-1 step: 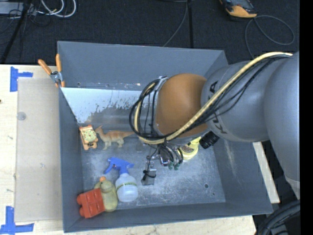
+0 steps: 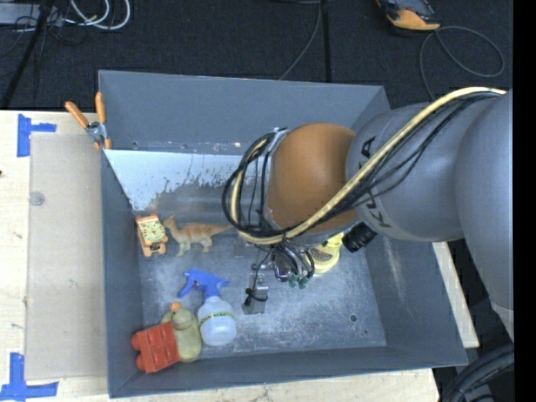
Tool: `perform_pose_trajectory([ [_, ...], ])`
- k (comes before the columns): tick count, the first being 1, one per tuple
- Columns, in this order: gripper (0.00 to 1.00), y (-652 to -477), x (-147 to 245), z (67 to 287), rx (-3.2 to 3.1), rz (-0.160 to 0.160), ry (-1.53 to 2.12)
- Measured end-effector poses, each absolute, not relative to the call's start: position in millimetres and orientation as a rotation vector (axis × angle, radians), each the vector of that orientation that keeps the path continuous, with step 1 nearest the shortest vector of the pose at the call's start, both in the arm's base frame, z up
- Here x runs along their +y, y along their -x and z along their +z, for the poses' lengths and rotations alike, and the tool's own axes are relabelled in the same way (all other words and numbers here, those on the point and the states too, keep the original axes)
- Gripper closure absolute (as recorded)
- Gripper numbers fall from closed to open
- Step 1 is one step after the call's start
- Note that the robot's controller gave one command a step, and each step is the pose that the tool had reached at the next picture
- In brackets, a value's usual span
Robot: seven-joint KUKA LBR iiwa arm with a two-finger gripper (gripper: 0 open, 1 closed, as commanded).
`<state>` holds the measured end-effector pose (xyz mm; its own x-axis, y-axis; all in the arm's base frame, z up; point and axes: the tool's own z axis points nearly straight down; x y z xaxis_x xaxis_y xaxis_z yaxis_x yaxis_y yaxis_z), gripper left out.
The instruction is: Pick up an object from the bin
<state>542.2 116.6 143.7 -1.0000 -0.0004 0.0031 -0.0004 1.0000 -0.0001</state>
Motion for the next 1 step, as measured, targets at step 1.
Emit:
perform_pose_trajectory([
  [1, 0.0, -533.9, 132.1, 118.9, -3.142, 0.001, -0.077],
])
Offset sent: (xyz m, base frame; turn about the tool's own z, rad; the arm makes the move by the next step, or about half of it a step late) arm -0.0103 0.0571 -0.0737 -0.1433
